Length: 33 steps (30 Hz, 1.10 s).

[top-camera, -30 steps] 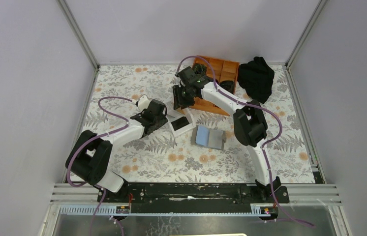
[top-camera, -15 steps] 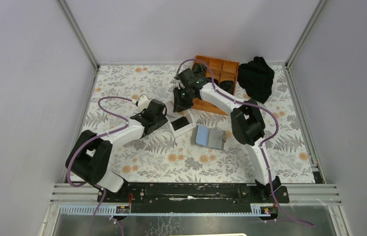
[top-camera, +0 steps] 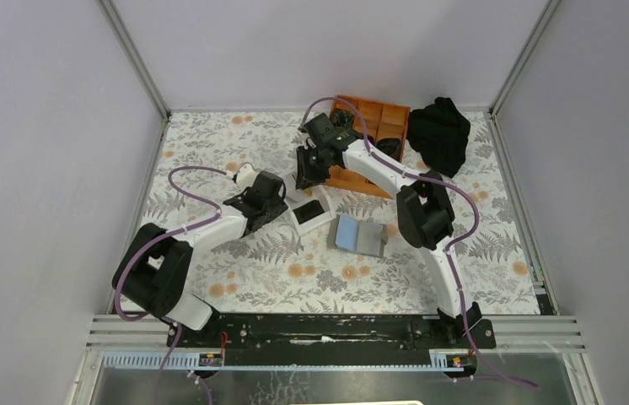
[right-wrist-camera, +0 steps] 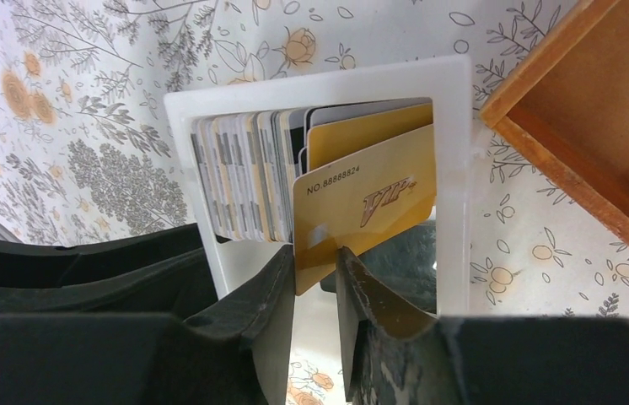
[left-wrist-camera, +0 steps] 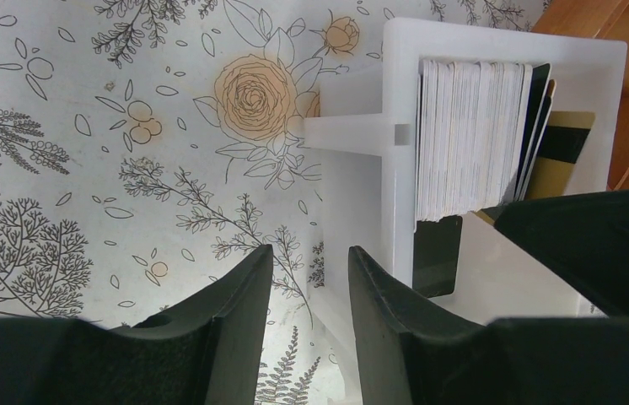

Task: Put the credit cards into the card holder
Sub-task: Pick up the credit card from the storage box.

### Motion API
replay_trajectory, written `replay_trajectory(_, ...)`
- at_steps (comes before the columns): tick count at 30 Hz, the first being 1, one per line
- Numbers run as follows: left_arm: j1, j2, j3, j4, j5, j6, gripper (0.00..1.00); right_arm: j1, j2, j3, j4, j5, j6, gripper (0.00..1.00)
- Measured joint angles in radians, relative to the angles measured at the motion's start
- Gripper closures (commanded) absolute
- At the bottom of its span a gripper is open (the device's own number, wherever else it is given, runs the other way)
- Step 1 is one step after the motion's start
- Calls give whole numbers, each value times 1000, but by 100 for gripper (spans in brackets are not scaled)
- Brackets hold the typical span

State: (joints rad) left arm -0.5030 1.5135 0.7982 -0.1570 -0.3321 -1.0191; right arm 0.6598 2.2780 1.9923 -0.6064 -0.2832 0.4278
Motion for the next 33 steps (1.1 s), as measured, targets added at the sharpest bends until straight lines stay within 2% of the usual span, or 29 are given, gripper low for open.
replay_trajectory(17, 0, 0, -4, 5, 6, 0, 54, 0, -2, 24, -6, 14, -6, 76)
replay_trajectory(27, 0, 0, -4, 5, 12, 0, 54, 0, -22, 25, -66, 103, -56, 79)
replay_trajectory(33, 0, -2, -5, 5, 13, 0, 54, 4, -33, 24, -93, 179, -102, 87)
